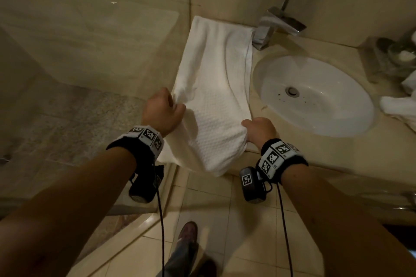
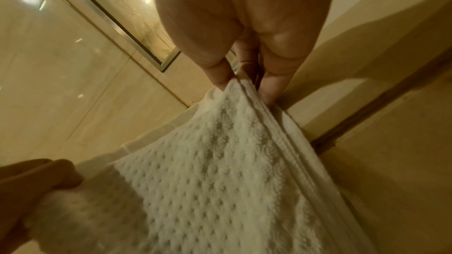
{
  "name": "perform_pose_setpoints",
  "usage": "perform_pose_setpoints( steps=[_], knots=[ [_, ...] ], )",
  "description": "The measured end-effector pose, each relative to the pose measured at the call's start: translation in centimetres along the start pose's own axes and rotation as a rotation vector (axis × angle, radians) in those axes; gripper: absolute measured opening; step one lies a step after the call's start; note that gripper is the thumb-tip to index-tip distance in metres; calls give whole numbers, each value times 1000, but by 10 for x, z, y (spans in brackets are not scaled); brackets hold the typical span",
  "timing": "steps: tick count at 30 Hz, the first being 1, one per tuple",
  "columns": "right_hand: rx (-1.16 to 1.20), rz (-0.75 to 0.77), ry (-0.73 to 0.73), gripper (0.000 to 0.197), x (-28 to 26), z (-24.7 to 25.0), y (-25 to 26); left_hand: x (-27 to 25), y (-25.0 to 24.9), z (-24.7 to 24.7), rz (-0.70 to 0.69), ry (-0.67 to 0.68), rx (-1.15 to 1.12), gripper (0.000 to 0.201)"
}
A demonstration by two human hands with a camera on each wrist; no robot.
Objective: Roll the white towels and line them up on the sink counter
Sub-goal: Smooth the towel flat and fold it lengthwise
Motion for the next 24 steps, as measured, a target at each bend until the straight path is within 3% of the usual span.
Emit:
perform_pose_setpoints(
  steps=[6, 8, 11, 17, 20, 22, 24],
  knots=[
    [180, -86, 69, 14, 5, -6, -11, 0, 35, -30, 366, 206, 40, 52],
    [159, -62, 68, 10, 8, -5, -10, -2, 32, -36, 392, 256, 98, 54],
    [180, -53, 62, 16, 3, -3, -8, -2, 28, -38, 411, 297, 134, 41],
    [172, 17, -85, 27, 5, 9, -5, 9, 20, -29, 325, 126, -108, 19],
    [188, -57, -90, 29, 3, 5, -12, 4, 10, -25, 312, 88, -117, 36],
    [133, -49, -71, 31, 2, 4, -13, 3, 24, -27, 405, 106, -67, 58],
    [107, -40, -65, 32, 5, 4, -13, 3, 41, -29, 502, 156, -24, 59]
  ],
)
Point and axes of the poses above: each hand's wrist, its own x-axis towards the middle knuckle, its own z-axis out of the back of the hand, y = z × x, the point moved 8 cm from there along x, towards the middle knuckle, and after that the axes turned 8 degrees about -y, right-handed, at the moved point
